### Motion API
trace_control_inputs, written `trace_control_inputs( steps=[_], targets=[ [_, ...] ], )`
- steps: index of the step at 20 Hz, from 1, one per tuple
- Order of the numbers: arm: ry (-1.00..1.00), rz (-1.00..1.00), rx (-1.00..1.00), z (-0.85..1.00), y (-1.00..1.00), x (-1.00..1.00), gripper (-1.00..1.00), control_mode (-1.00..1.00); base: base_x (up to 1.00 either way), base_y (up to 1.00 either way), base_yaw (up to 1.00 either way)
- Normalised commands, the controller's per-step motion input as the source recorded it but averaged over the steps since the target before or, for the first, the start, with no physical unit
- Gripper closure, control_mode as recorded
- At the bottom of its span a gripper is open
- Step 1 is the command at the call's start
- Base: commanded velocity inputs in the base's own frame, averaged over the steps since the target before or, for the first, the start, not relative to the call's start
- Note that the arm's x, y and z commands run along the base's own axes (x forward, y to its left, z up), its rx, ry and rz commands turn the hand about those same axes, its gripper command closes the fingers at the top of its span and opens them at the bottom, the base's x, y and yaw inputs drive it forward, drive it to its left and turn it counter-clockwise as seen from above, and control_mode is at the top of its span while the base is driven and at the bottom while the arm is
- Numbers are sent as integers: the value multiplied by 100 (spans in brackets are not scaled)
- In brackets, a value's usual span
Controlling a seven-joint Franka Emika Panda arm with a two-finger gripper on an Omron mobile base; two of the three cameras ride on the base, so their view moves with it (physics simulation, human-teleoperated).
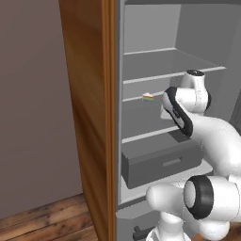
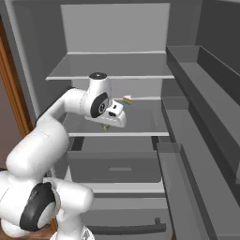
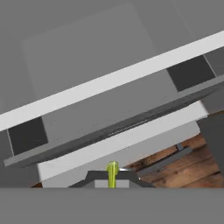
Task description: Take the lemon wedge from the fridge and place it on the plate with fish on the dining counter.
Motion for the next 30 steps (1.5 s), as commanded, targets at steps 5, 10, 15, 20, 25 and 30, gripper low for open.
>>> trace_control_inputs(
  steps=[5,10,15,20,25,30],
  targets=[
    [-18,0,0,19,6,-100,100,-100,0,0,0],
    [-30,0,-2,53,3,-100,100,-100,0,0,0],
    [-28,0,-5,57,6,-57,100,-100,0,0,0],
    [0,0,0,0,0,0,100,-100,0,0,0],
    [2,4,0,-2,9,-29,100,100,-20,2,2],
    [0,0,0,0,0,0,100,100,-100,14,7]
  ],
)
